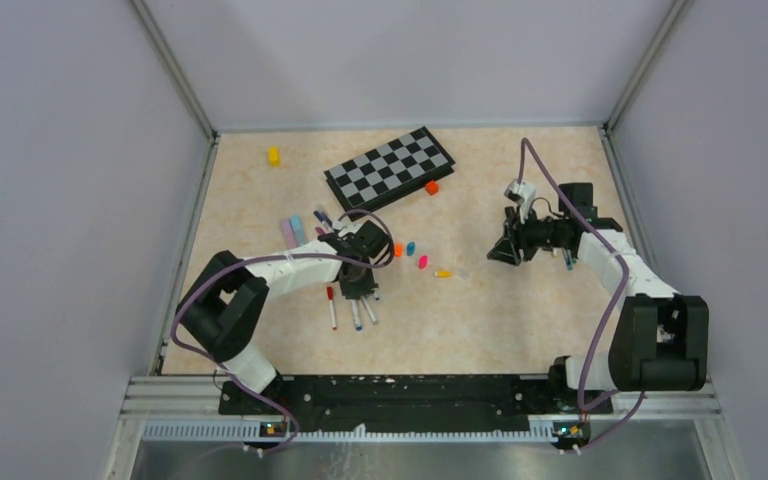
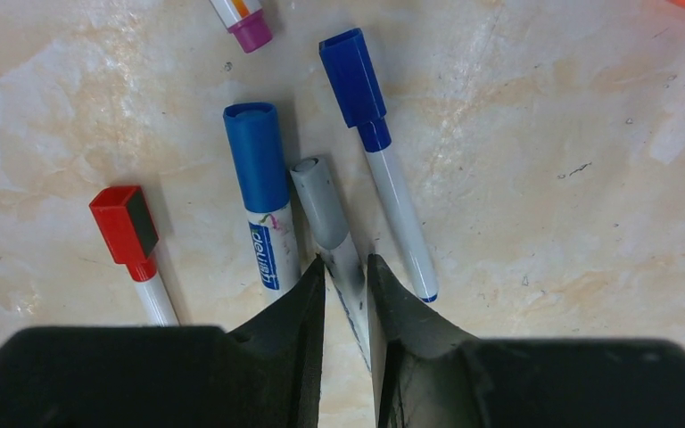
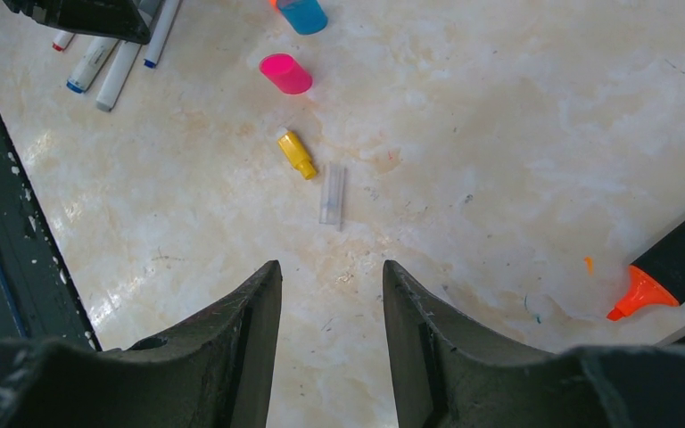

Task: Open the pen caps
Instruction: Pick up the pen from the center of the board.

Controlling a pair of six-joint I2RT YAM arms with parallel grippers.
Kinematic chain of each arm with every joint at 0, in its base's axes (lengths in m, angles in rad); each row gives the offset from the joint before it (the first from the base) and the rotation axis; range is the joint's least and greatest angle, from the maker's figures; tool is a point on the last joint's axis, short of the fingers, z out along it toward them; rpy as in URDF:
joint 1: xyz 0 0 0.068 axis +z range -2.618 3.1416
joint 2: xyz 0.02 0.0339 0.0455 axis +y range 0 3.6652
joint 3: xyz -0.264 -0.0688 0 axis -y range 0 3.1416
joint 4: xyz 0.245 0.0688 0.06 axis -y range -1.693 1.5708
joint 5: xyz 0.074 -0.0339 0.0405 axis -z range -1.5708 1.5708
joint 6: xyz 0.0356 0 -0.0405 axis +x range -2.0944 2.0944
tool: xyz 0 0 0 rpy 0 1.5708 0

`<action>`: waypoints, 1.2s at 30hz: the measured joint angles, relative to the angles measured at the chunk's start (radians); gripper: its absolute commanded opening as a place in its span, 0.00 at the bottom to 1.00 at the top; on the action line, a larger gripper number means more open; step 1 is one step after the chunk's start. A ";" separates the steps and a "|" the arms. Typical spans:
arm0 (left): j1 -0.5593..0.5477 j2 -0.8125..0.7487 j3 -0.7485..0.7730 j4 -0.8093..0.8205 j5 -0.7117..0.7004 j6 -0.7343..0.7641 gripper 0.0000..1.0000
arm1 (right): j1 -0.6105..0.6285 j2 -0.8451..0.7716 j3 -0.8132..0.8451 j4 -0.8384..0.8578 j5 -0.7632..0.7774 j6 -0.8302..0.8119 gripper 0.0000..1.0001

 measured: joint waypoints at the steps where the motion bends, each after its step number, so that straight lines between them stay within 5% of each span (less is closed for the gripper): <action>1: 0.000 0.000 0.000 0.000 0.000 -0.002 0.28 | 0.004 0.000 0.000 -0.002 0.000 -0.001 0.45; 23: -0.007 -0.021 -0.011 0.011 -0.011 0.000 0.05 | 0.032 0.003 0.012 -0.042 -0.015 -0.041 0.45; 31: -0.007 -0.238 -0.088 0.103 0.002 0.074 0.00 | 0.079 0.003 0.012 -0.078 -0.077 -0.101 0.45; 36: -0.007 -0.397 -0.195 0.321 0.085 0.153 0.00 | 0.130 0.003 0.012 -0.084 -0.154 -0.120 0.46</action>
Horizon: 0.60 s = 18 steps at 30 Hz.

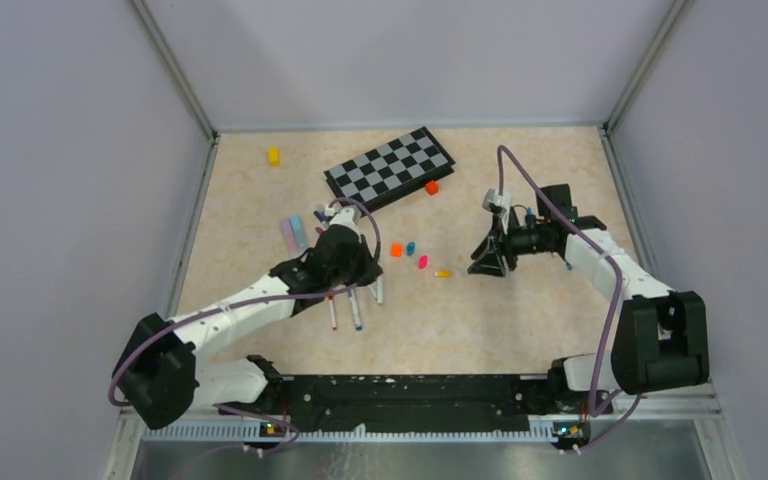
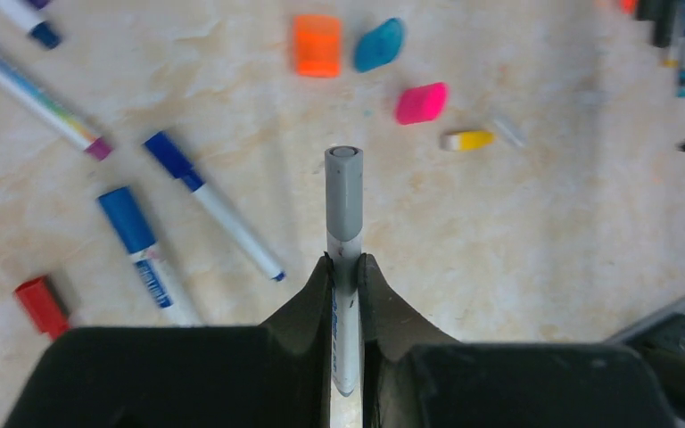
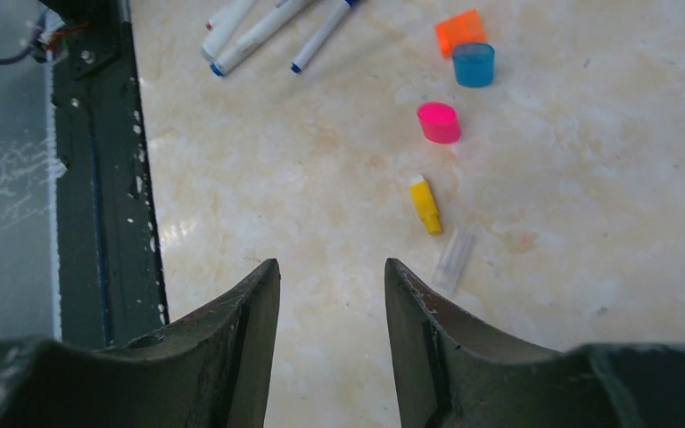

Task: Open the pen caps
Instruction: Pick up the pen from the center of the board.

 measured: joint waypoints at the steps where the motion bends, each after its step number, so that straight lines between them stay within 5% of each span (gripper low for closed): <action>1: 0.000 -0.020 -0.027 0.064 0.028 0.015 0.00 | 0.006 0.000 -0.001 0.005 -0.016 0.003 0.46; 5: 0.000 -0.040 -0.132 0.362 0.159 0.060 0.00 | 0.033 -0.011 -0.058 0.153 -0.098 0.116 0.48; 12: 0.000 0.105 -0.148 0.827 0.319 0.067 0.00 | 0.043 -0.054 -0.284 0.705 -0.148 0.650 0.53; 18: -0.003 0.242 -0.116 1.064 0.394 0.018 0.00 | 0.075 -0.040 -0.307 1.014 -0.131 0.975 0.56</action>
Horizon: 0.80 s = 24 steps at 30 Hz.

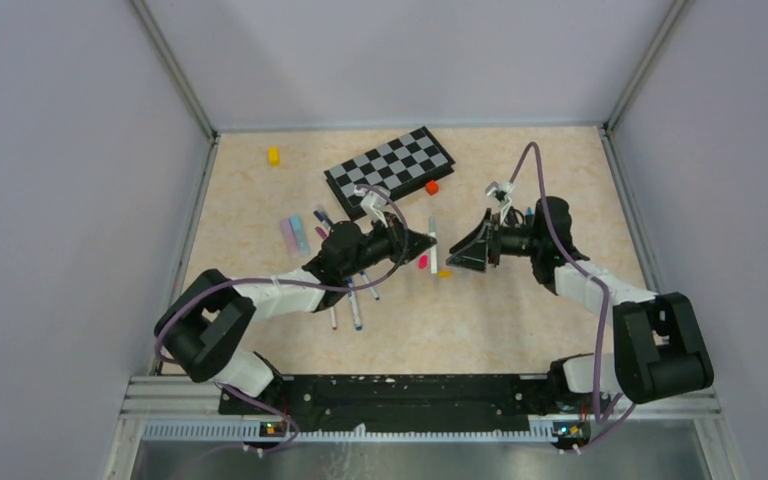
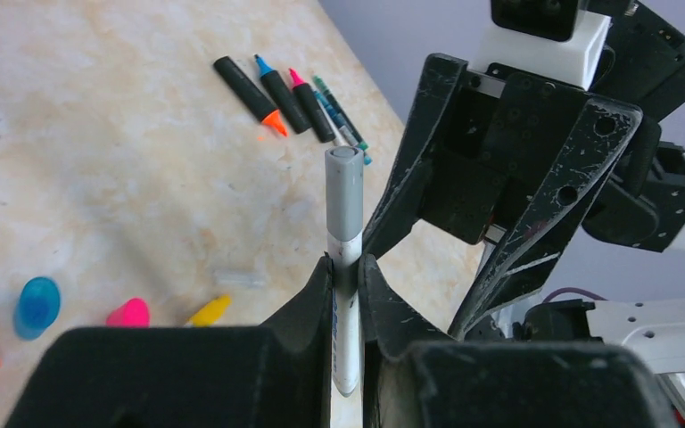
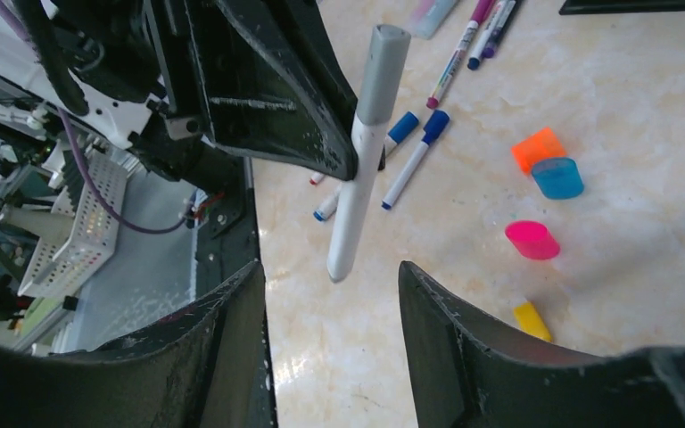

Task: Open the pen caps
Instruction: Open the pen cap from the pen.

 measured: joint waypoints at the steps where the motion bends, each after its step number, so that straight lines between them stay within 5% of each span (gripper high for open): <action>1: -0.004 0.015 0.007 0.022 0.005 -0.006 0.00 | 0.007 0.004 0.000 0.035 0.004 0.038 0.56; 12: -0.049 0.052 0.041 0.142 0.018 -0.035 0.00 | 0.058 0.053 -0.001 0.175 0.028 0.183 0.52; 15: -0.055 0.059 0.041 0.151 0.019 -0.042 0.00 | 0.060 0.056 -0.001 0.182 0.038 0.195 0.42; 19: -0.058 0.068 0.041 0.159 0.019 -0.050 0.01 | 0.069 0.056 -0.001 0.209 0.040 0.216 0.00; 24: -0.058 0.068 0.041 0.167 0.018 -0.048 0.28 | 0.071 0.061 -0.001 0.230 0.039 0.230 0.00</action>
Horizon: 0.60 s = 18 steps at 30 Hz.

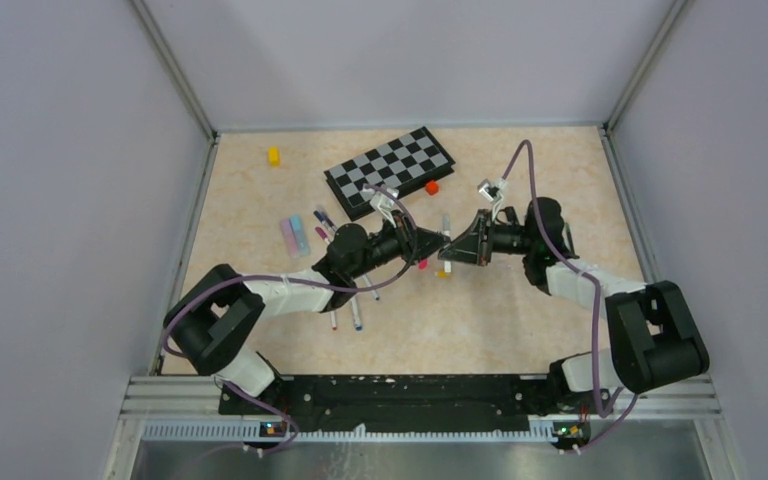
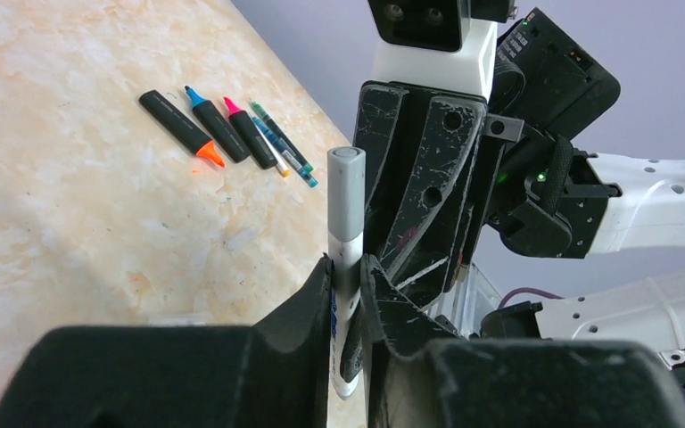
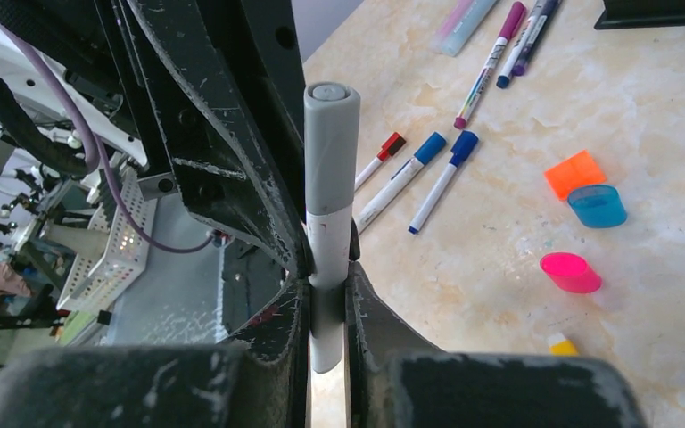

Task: Open the pen caps
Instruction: Open the pen cap from the pen.

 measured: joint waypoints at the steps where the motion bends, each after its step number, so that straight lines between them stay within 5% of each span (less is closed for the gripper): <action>1: 0.000 0.000 0.000 -0.001 0.000 0.003 0.38 | 0.000 0.000 0.000 -0.003 -0.001 -0.005 0.00; 4: 0.000 -0.008 -0.005 0.000 0.000 0.032 0.66 | 0.003 0.000 0.004 -0.031 -0.023 -0.031 0.00; 6: 0.002 -0.042 -0.021 0.002 0.001 0.058 0.77 | 0.006 0.001 0.009 -0.054 -0.046 -0.052 0.00; 13: 0.054 -0.123 -0.044 0.058 0.075 0.089 0.78 | 0.018 0.002 0.032 -0.130 -0.137 -0.139 0.00; 18: 0.082 -0.097 -0.042 0.080 0.140 0.052 0.67 | 0.029 0.002 0.048 -0.179 -0.186 -0.201 0.00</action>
